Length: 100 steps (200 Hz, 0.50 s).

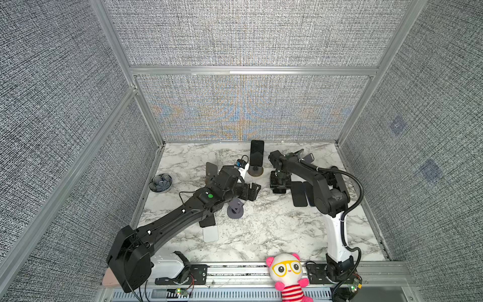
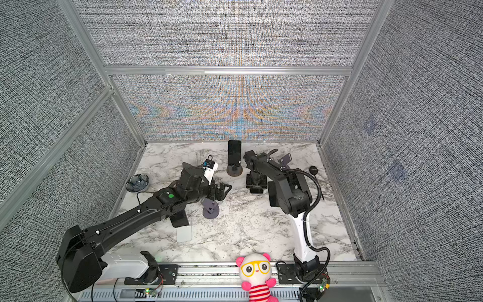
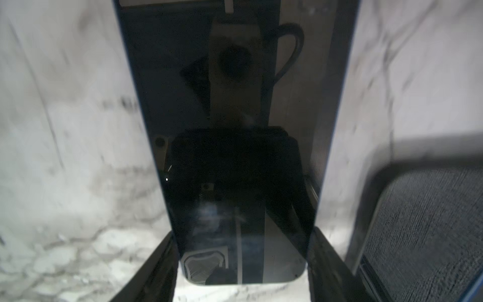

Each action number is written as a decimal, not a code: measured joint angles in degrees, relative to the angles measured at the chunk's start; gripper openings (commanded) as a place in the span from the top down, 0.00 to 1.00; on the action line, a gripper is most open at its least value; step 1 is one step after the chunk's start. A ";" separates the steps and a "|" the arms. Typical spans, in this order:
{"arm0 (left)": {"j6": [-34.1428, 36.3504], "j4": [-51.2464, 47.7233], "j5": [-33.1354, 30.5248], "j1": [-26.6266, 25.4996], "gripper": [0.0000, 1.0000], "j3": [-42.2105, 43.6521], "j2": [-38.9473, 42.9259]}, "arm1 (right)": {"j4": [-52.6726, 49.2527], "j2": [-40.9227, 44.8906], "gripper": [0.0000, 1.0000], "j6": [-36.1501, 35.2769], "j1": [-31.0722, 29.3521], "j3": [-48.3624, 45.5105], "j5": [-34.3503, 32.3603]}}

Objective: Remove the phone from the phone stand
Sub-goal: 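Carry the blue-edged phone with the right gripper toward the two flat phones, then lower the blue-edged phone beside the flat phones and open the right gripper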

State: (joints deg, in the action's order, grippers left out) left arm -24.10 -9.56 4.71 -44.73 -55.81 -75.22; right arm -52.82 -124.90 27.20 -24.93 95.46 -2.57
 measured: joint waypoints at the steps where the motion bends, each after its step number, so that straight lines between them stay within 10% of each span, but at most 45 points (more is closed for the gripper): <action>1: 0.00 0.00 0.00 0.00 0.06 0.02 0.00 | 0.11 0.22 0.42 0.07 -0.09 -0.35 0.02; 100: 0.07 -1.31 1.25 -0.04 0.06 -0.74 -0.96 | 6.27 13.09 0.42 5.90 -3.10 -20.65 0.09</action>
State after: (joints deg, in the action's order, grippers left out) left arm -24.03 -10.87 5.96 -44.77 -56.55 -76.18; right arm -46.54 -111.81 33.10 -28.03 74.81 -2.48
